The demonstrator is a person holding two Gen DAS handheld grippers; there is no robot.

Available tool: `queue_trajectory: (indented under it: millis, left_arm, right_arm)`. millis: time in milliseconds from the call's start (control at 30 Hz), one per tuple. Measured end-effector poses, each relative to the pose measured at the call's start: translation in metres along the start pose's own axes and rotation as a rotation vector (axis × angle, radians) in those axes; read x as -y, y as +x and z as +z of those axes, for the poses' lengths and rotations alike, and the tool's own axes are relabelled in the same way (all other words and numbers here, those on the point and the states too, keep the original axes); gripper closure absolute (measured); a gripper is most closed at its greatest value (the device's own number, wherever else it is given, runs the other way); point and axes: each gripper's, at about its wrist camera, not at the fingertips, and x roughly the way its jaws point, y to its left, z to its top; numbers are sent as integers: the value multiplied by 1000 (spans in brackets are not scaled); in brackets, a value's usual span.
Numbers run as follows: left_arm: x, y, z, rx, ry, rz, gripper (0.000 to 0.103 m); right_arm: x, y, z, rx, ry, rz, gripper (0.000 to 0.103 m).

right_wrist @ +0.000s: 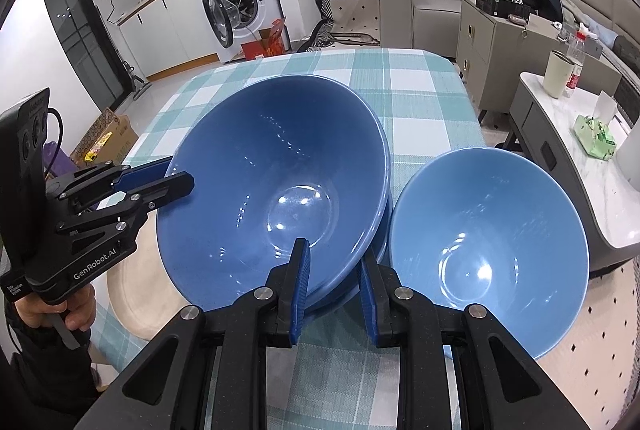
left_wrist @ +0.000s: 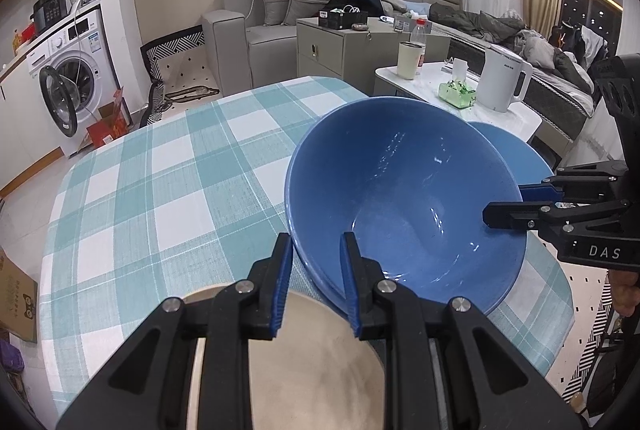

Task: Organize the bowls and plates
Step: 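Lower the dark blue bowl into the other blue bowl with both grippers, then open both grippers to release the nested dark blue bowl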

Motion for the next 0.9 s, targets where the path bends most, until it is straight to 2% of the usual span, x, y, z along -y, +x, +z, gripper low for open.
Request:
queue_trajectory:
  millis: [733, 900]
  left_arm:
    - [0, 11, -1, -27, -3, 12, 78]
    - [-1, 12, 2, -34, -6, -3, 78]
  right_arm:
    - [-2, 15, -1, -64, 30, 18, 76]
    - [-4, 14, -2, -54, 14, 1, 70]
